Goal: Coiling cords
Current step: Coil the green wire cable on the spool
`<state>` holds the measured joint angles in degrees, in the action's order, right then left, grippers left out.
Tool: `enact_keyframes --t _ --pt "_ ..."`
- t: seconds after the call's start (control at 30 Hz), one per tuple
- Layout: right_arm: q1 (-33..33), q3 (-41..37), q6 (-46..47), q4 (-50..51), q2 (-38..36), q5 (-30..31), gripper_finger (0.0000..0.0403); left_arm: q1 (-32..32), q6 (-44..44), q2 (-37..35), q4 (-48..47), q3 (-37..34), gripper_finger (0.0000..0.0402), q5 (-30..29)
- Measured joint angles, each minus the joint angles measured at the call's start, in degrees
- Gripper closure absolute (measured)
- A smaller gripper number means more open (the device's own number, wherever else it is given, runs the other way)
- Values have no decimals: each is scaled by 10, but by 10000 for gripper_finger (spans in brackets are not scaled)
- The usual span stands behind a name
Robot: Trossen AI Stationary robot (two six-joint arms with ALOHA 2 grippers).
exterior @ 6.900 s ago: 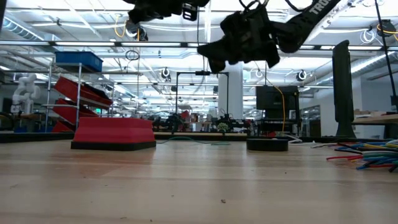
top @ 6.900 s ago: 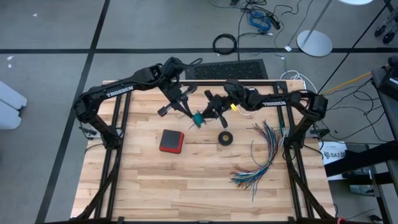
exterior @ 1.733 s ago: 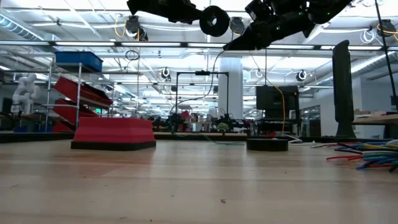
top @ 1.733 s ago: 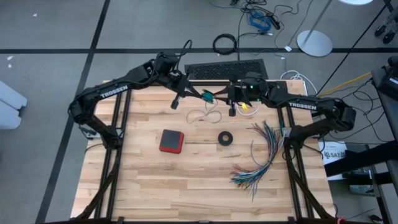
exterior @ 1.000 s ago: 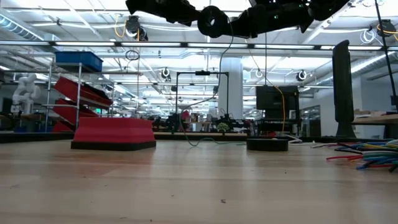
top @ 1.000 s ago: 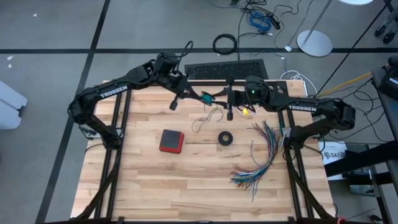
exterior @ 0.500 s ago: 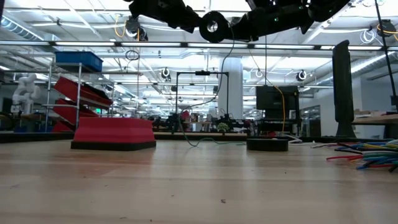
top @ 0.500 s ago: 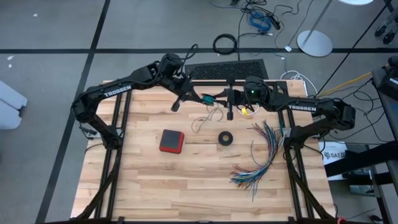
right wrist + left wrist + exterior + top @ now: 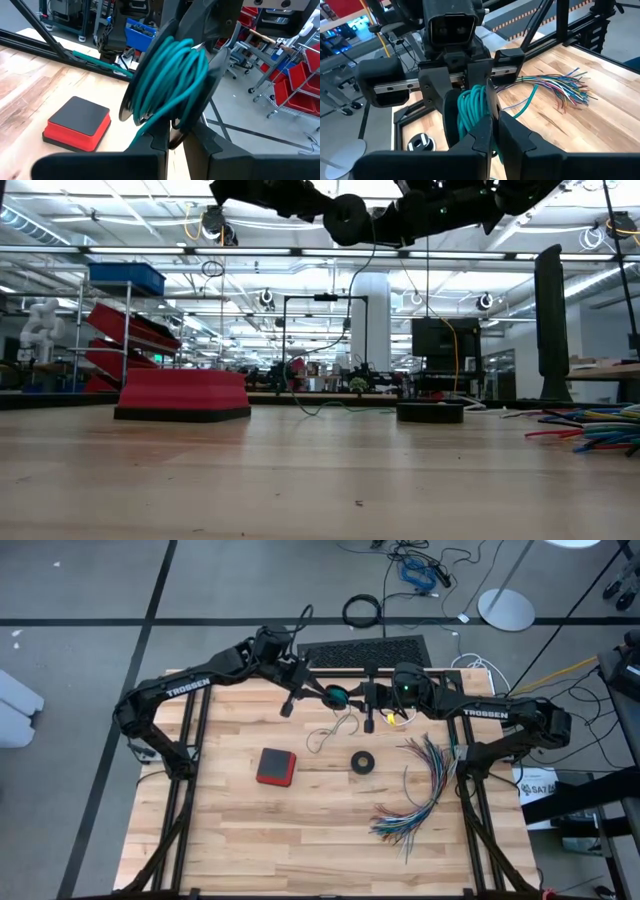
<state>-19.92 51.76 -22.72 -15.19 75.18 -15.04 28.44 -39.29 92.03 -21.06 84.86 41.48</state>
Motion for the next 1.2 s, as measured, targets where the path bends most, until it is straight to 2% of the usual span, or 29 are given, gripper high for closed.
enact_keyframes --t 0.23,0.33,0.67,0.73,0.93,1.0,1.2 --pt "4 0 -4 0 0 2 372 -6 3 0 5 0 370 -4" --pt "9 1 -11 -5 0 8 372 -7 30 0 29 0 370 -3" --pt "38 1 -40 -15 0 73 372 -13 45 13 48 1 371 7" --pt "39 1 -44 -10 0 81 372 -15 44 15 45 1 381 6" --pt "40 2 -46 13 0 100 372 -13 5 17 31 0 397 13" --pt "40 2 -51 27 0 102 371 -11 -16 17 13 0 398 31" --pt "24 3 -47 61 -5 95 352 -1 -71 19 -47 0 400 31"
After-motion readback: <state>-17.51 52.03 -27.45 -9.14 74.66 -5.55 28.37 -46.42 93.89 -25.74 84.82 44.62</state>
